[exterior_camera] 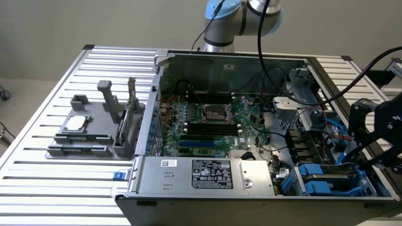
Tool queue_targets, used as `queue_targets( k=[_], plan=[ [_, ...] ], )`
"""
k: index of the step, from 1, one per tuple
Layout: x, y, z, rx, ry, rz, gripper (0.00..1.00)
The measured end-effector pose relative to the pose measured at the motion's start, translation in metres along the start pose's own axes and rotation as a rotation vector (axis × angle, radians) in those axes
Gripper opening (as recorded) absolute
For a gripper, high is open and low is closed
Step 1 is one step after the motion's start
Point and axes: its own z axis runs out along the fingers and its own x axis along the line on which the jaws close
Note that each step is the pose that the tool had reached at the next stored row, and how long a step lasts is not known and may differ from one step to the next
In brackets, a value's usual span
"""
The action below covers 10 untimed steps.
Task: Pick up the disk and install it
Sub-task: 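Insert the first disk wire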
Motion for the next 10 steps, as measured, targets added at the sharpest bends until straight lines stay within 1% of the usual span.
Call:
queue_targets(
  k=[1, 2, 3, 4, 7, 8, 10],
  plan=[
    [-0.0005, -0.0002, 0.0, -0.0029, 0.0051, 0.0, 0.31],
    [-0.0006, -0.0002, 0.0, -0.0072, 0.0129, -0.001, 0.31],
    [-0.0006, -0.0003, 0.0, -0.0107, 0.0191, -0.001, 0.31],
    [-0.0006, -0.0003, 0.0, -0.0126, 0.0223, -0.001, 0.31],
    [-0.0016, -0.0009, 0.0, -0.0166, 0.0289, -0.001, 0.31],
    [-0.0023, -0.0013, -0.0001, -0.0187, 0.0324, -0.001, 0.31],
    [-0.0034, -0.002, 0.0002, -0.0242, 0.0417, -0.001, 0.31]
  ],
)
